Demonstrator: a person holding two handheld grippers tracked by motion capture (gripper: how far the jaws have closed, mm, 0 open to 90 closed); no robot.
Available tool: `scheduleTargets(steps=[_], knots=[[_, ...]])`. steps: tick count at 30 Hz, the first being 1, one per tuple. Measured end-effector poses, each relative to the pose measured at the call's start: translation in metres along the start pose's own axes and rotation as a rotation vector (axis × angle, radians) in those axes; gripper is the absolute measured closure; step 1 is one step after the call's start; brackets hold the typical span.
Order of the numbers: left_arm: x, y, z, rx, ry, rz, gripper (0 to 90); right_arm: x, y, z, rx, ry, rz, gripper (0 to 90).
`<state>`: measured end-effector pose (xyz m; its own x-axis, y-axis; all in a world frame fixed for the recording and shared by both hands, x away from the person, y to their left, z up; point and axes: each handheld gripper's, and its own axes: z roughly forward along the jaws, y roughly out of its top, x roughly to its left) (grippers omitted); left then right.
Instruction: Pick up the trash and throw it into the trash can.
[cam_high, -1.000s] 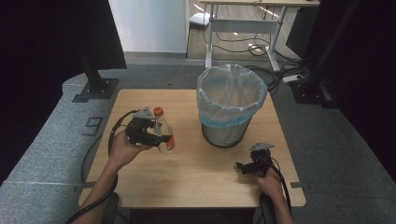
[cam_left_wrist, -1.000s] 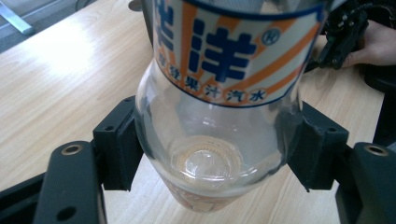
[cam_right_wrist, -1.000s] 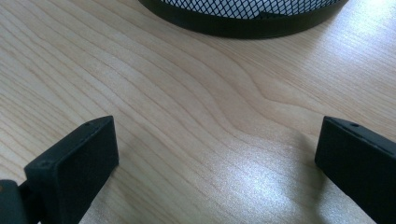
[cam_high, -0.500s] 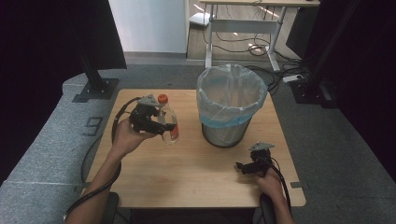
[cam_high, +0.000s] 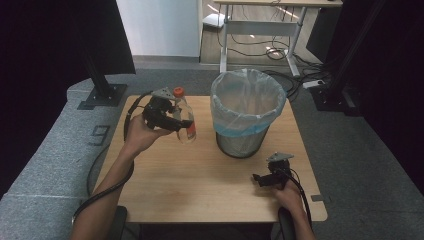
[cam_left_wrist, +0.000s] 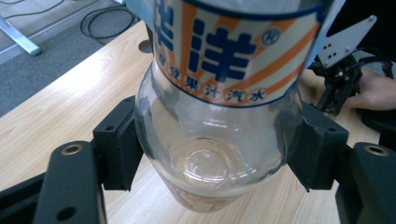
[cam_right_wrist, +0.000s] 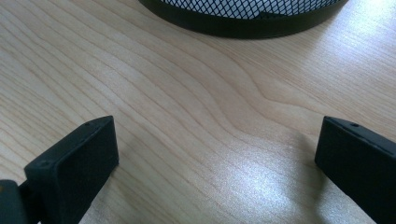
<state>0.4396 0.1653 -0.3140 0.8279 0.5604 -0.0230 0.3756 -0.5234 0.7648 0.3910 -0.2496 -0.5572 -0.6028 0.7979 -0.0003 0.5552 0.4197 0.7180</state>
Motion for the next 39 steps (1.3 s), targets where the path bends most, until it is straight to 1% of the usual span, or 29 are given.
scheduleTargets(steps=[2,5,6,8,10,11,12,20,24,26,28,29,30,31,37,39], knots=[[0.001,0.002,0.0,0.001,-0.001,0.002,28.3,0.0,0.0,0.0,0.0,0.0,0.0,0.0],[0.002,0.013,-0.003,-0.003,0.004,0.005,28.3,0.0,0.0,0.0,0.0,0.0,0.0,0.0],[0.002,0.013,-0.003,-0.003,0.004,0.005,28.3,0.0,0.0,0.0,0.0,0.0,0.0,0.0],[0.003,0.02,-0.005,-0.008,0.005,0.005,28.2,0.0,0.0,0.0,0.0,0.0,-0.001,0.0],[0.004,0.023,-0.005,-0.008,0.005,0.006,28.3,0.0,0.0,0.0,0.0,0.0,0.0,0.0],[0.004,0.029,-0.006,-0.006,0.008,0.01,28.3,0.0,0.0,0.0,0.0,0.0,0.0,0.0],[0.004,0.032,-0.006,-0.005,0.01,0.014,28.3,0.0,0.0,0.0,0.0,0.0,0.0,0.0],[0.006,0.05,-0.007,0.002,0.016,0.021,28.2,0.0,0.0,0.0,-0.001,0.0,0.002,0.0],[0.008,0.063,-0.007,0.008,0.018,0.025,28.2,0.0,0.0,0.0,-0.001,0.0,0.002,0.0],[0.008,0.065,-0.008,0.01,0.019,0.027,28.3,0.0,0.0,0.0,-0.001,0.0,0.002,0.0],[0.009,0.075,-0.009,0.012,0.021,0.03,28.3,0.0,0.0,0.0,-0.001,0.0,0.002,0.0],[0.009,0.075,-0.009,0.012,0.021,0.03,28.3,0.0,0.0,0.0,-0.001,-0.001,0.002,0.0],[0.009,0.079,-0.01,0.012,0.021,0.031,28.2,0.0,0.0,0.0,-0.001,0.0,0.003,0.0],[0.009,0.079,-0.01,0.012,0.021,0.031,28.3,0.0,0.0,0.0,-0.001,0.0,0.003,0.0],[0.009,0.094,-0.012,0.011,0.027,0.04,28.3,0.0,0.0,0.0,-0.001,0.001,0.004,0.0],[0.009,0.102,-0.012,0.008,0.028,0.042,28.2,0.0,0.0,0.0,-0.001,0.0,0.004,0.0]])
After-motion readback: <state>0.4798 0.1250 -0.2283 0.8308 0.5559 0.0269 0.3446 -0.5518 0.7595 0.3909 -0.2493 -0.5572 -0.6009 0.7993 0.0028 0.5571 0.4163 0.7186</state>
